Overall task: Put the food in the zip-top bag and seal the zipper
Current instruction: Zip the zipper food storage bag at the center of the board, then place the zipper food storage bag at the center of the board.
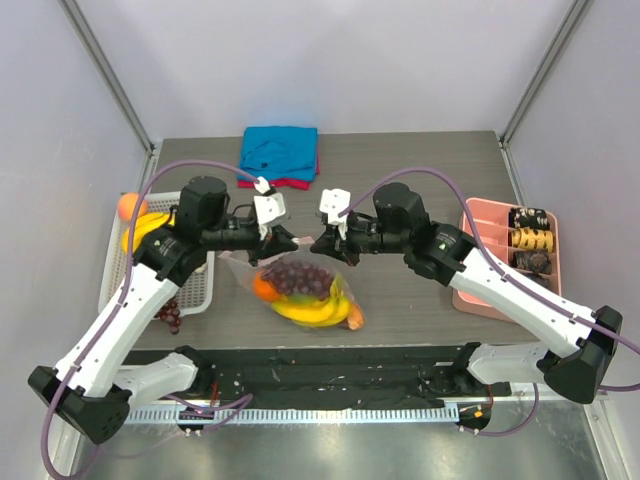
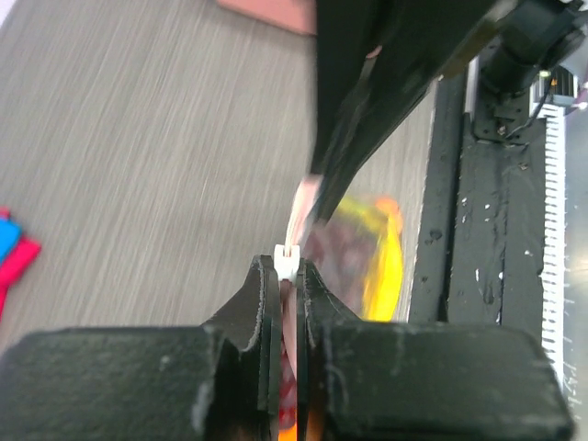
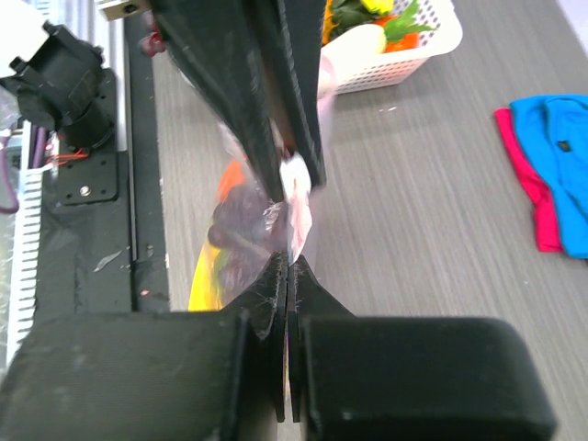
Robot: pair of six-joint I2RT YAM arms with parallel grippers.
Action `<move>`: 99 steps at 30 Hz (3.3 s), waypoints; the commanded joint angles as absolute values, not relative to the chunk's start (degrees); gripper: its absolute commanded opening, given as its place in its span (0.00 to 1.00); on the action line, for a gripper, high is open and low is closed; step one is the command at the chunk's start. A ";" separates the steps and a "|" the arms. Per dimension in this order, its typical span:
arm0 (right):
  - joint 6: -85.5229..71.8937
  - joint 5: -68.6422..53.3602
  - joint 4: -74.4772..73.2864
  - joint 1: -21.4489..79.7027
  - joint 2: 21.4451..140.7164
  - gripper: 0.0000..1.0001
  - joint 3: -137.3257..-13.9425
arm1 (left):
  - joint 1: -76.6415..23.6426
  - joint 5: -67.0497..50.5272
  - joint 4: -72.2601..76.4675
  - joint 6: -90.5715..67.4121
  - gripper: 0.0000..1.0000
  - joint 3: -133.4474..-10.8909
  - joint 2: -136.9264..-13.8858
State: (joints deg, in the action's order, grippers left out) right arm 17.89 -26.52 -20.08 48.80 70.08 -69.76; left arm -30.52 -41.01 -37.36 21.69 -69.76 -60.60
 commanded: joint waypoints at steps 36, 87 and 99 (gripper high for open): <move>17.23 -9.49 -15.64 47.37 57.30 0.01 -69.35 | -7.73 -23.81 -55.19 39.30 0.04 -57.99 -51.24; 13.11 -13.02 -11.87 47.37 56.25 0.20 -65.39 | -27.07 -38.68 -35.87 18.46 0.00 -76.18 -69.69; 9.58 5.09 -11.34 47.29 54.93 1.00 -67.14 | -26.10 -25.05 -40.52 27.95 0.00 -101.15 -91.22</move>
